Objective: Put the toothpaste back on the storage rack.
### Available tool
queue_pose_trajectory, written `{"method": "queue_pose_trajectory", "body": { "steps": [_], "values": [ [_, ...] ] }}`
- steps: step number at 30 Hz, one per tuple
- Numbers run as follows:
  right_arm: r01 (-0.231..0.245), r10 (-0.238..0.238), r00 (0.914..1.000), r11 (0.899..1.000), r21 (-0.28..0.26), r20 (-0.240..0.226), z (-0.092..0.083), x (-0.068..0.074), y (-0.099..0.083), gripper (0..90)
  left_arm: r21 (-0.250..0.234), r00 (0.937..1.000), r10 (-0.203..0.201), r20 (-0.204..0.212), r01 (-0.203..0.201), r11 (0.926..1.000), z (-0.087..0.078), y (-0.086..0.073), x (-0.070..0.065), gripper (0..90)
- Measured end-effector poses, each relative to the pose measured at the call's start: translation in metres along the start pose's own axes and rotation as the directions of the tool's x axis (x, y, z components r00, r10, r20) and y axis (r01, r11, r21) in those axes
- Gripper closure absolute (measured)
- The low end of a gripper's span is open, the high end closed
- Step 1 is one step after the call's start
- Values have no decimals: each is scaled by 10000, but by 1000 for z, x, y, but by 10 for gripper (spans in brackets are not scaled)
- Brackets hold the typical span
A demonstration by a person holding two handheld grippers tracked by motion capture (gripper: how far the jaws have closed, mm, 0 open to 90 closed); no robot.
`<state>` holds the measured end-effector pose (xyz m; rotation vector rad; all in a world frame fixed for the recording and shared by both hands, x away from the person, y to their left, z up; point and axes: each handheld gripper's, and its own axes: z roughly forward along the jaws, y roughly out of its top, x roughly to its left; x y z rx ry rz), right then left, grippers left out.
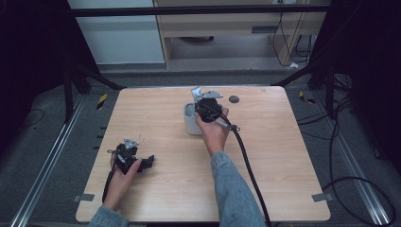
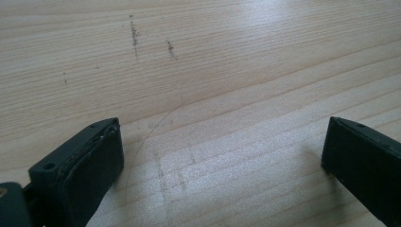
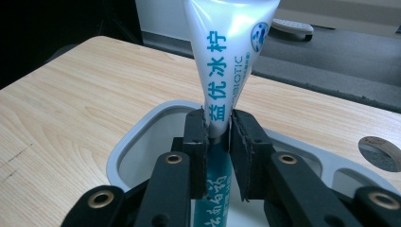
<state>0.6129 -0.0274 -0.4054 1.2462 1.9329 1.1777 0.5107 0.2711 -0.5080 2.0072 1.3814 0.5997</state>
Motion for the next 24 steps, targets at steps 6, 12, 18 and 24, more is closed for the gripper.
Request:
{"method": "queue_pose_trajectory", "body": {
  "steps": [6, 12, 18, 24],
  "values": [
    [-6, 6, 10000, 10000, -20, -58, -2, 1, 0, 743, 2, 10000, 4, 0, -4, 10000, 0, 0, 0, 0],
    [-55, 54, 9999, 10000, -52, -150, -4, 0, 0, 730, 0, 10000, 2, 1, -2, 10000, 0, 0, 0, 0],
    [-9, 7, 9997, 9999, -111, -231, -10, 1, 0, 719, 1, 10000, 3, -1, -3, 10000, 0, 0, 0, 0],
    [151, -154, 9996, 9998, -94, -225, -14, 2, 1, 714, 2, 10000, 2, -1, -2, 10000, 0, 0, 0, 0]
  ]
}}
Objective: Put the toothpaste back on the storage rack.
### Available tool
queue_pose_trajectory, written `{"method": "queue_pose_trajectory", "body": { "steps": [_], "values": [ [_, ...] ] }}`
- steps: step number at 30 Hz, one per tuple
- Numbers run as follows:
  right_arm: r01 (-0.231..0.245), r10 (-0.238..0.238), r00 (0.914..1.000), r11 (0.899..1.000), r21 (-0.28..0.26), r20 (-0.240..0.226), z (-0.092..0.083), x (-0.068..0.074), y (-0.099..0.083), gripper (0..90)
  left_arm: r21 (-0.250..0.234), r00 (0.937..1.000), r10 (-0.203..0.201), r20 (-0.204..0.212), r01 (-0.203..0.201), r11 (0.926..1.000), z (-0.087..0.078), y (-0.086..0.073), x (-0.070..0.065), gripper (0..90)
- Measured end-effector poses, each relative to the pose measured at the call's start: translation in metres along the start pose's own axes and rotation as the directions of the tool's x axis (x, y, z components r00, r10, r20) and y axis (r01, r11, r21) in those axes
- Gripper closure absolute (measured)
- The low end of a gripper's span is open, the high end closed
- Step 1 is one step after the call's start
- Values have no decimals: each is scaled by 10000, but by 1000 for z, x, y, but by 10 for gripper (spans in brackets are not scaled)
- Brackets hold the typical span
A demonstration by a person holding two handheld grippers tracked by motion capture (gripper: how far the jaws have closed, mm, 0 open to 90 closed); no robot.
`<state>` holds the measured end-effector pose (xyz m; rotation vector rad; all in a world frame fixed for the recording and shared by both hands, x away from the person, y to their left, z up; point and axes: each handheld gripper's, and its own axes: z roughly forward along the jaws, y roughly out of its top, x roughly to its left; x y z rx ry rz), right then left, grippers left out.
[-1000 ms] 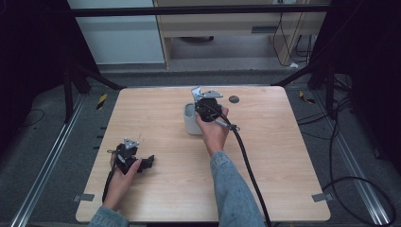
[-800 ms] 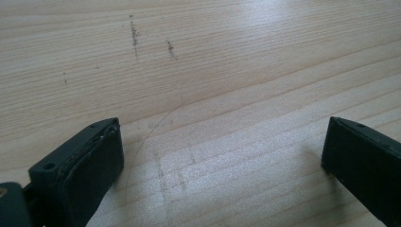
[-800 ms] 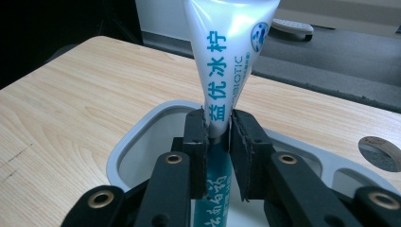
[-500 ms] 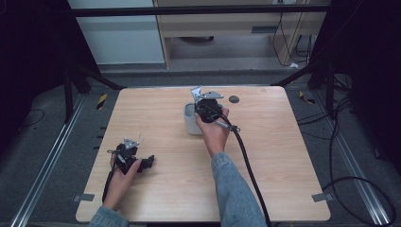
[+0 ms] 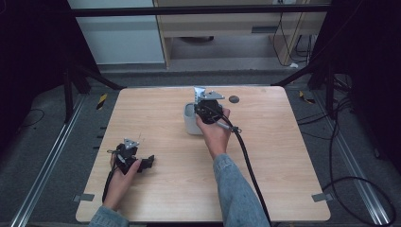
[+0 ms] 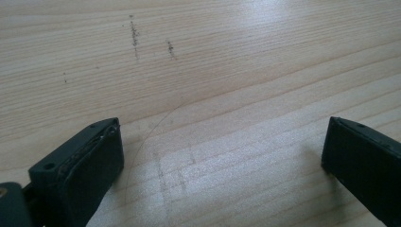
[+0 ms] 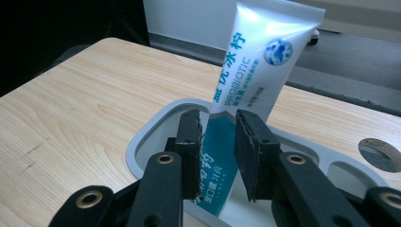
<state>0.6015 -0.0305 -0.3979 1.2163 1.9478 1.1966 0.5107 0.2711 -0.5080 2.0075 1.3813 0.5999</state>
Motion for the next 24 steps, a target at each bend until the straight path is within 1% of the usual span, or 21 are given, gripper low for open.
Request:
{"method": "queue_pose_trajectory", "body": {
  "steps": [11, 15, 16, 22, 24],
  "values": [
    [152, -152, 9998, 9999, -4, 103, -8, -4, 1, 698, 1, 10000, -1, 2, 1, 10000, 0, 0, 0, 0],
    [81, -81, 9998, 10000, -3, 202, -11, -8, 1, 696, 0, 10000, -2, 2, 2, 10000, 0, 0, 0, 0],
    [-9, 9, 9997, 10000, 0, 246, -12, -11, 0, 695, -1, 10000, -3, 2, 3, 10000, 0, 0, 0, 0],
    [-67, 66, 9994, 10000, 19, 344, -17, -15, -1, 691, -1, 10000, -2, 2, 2, 10000, 0, 0, 0, 0],
    [-17, 16, 9993, 10000, 12, 379, -19, -17, -1, 690, 1, 10000, -1, 1, 1, 10000, 0, 0, 0, 0]
  ]
}}
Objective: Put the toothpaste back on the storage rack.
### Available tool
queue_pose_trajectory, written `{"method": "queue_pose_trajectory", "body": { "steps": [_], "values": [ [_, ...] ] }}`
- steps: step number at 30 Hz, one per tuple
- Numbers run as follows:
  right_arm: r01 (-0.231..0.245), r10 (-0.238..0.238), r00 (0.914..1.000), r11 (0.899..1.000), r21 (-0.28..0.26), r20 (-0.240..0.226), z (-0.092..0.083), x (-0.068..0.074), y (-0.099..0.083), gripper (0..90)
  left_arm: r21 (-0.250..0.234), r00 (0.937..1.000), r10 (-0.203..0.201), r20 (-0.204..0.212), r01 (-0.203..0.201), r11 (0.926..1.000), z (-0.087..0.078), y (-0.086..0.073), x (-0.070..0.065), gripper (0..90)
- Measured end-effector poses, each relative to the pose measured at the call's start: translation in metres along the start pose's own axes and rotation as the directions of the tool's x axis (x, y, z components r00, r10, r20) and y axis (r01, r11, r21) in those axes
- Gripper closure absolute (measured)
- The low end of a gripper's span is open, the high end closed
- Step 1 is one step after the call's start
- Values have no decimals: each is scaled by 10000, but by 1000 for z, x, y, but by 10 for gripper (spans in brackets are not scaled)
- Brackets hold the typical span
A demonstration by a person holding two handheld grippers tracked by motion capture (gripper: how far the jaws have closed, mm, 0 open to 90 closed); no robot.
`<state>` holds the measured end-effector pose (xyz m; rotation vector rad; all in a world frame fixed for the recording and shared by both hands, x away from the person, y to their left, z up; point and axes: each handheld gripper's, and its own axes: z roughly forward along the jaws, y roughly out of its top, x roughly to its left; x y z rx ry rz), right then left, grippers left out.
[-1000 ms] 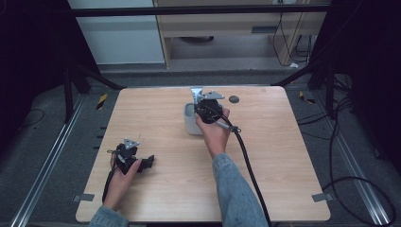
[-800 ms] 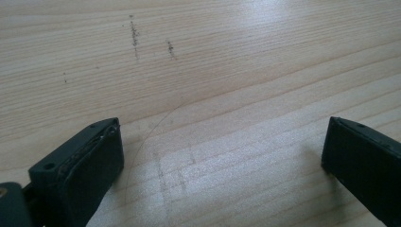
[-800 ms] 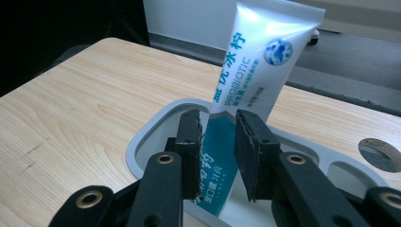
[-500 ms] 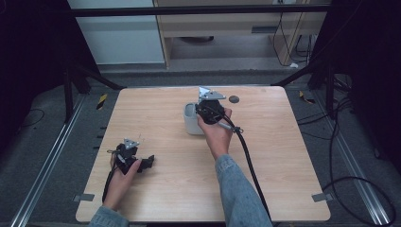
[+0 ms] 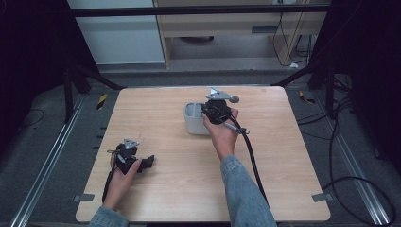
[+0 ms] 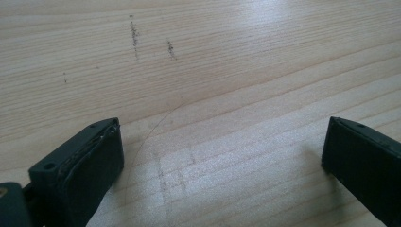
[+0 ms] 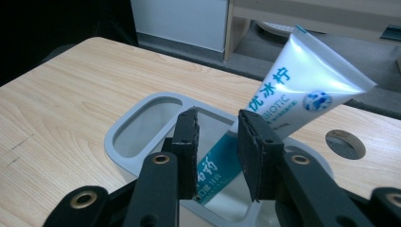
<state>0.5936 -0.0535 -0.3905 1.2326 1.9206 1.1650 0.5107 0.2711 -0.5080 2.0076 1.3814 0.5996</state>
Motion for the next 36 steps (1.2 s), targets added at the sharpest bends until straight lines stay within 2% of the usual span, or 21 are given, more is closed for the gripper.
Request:
{"method": "queue_pose_trajectory", "body": {
  "steps": [12, 18, 25, 29, 36],
  "values": [
    [47, -47, 9999, 10000, -30, 147, -12, -10, 0, 668, 0, 10000, -2, 0, 2, 10000, 0, 0, 0, 0],
    [-180, 180, 9998, 9998, -28, 90, -18, -16, -1, 614, -3, 10000, -1, -1, 1, 10000, 0, 0, 0, 0],
    [-121, 124, 9995, 9999, -95, 290, -26, -23, -5, 553, -2, 10000, 5, 6, -5, 10000, 0, 0, 0, 0],
    [-387, 392, 9986, 9991, -154, 358, -30, -31, -8, 509, -4, 10000, 3, 6, -3, 10000, 0, 0, 0, 0],
    [-570, 578, 9971, 9982, -185, 488, -37, -40, -11, 431, -2, 10000, 2, 6, -2, 10000, 0, 0, 0, 0]
  ]
}}
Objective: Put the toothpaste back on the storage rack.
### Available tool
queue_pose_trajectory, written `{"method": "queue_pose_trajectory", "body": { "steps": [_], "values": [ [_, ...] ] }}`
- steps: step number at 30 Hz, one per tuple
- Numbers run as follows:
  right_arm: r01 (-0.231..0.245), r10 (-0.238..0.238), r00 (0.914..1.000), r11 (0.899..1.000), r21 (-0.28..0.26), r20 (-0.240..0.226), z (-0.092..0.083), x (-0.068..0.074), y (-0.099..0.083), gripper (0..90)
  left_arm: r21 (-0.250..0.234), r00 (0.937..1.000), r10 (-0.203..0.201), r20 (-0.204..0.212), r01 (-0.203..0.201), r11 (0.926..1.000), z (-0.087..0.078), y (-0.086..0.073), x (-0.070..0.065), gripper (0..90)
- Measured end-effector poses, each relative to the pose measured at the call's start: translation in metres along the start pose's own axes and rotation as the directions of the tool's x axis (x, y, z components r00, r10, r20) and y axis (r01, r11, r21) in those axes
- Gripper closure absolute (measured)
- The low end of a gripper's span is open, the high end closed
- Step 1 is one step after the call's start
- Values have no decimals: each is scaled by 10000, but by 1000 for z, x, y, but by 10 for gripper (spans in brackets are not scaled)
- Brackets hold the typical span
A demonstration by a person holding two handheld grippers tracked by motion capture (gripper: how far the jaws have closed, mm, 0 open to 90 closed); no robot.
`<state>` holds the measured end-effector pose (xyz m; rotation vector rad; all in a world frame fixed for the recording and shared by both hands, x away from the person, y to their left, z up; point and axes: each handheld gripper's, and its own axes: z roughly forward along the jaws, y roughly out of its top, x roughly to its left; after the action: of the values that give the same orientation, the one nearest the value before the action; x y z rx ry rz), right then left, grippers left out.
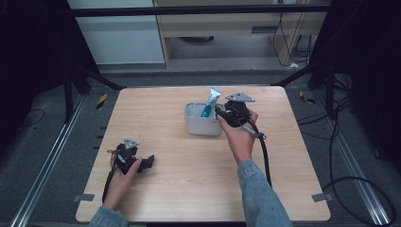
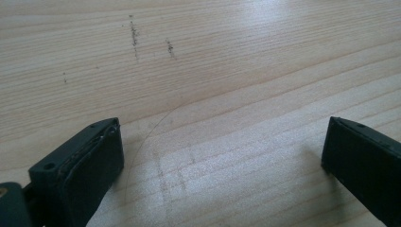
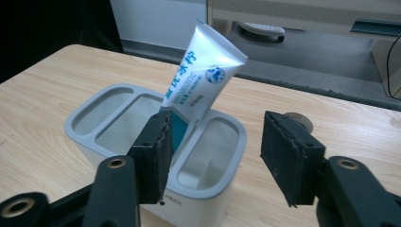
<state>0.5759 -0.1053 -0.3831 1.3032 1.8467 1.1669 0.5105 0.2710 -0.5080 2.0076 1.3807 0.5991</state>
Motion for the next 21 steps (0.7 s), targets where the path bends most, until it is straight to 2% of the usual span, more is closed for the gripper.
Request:
{"method": "queue_pose_trajectory", "body": {
  "steps": [7, 8, 11, 14, 21],
  "values": [
    [-56, 56, 10000, 10000, 7, 74, -7, -10, -3, 358, -2, 10000, -1, 0, 1, 10000, 0, 0, 0, 0],
    [-123, 123, 9999, 9999, 12, -9, -9, -13, -5, 324, -1, 10000, 1, -1, -1, 10000, 0, 0, 0, 0],
    [-144, 144, 9999, 9999, -80, -56, -11, -16, -6, 302, -1, 10000, -2, -1, 2, 10000, 0, 0, 0, 0],
    [-46, 45, 9999, 10000, -64, -128, -16, -21, -7, 255, -3, 10000, -2, 0, 2, 10000, 0, 0, 0, 0],
    [64, -64, 9999, 10000, 5, -81, -23, -26, -10, 207, -3, 10000, -2, -1, 2, 10000, 0, 0, 0, 0]
  ]
}}
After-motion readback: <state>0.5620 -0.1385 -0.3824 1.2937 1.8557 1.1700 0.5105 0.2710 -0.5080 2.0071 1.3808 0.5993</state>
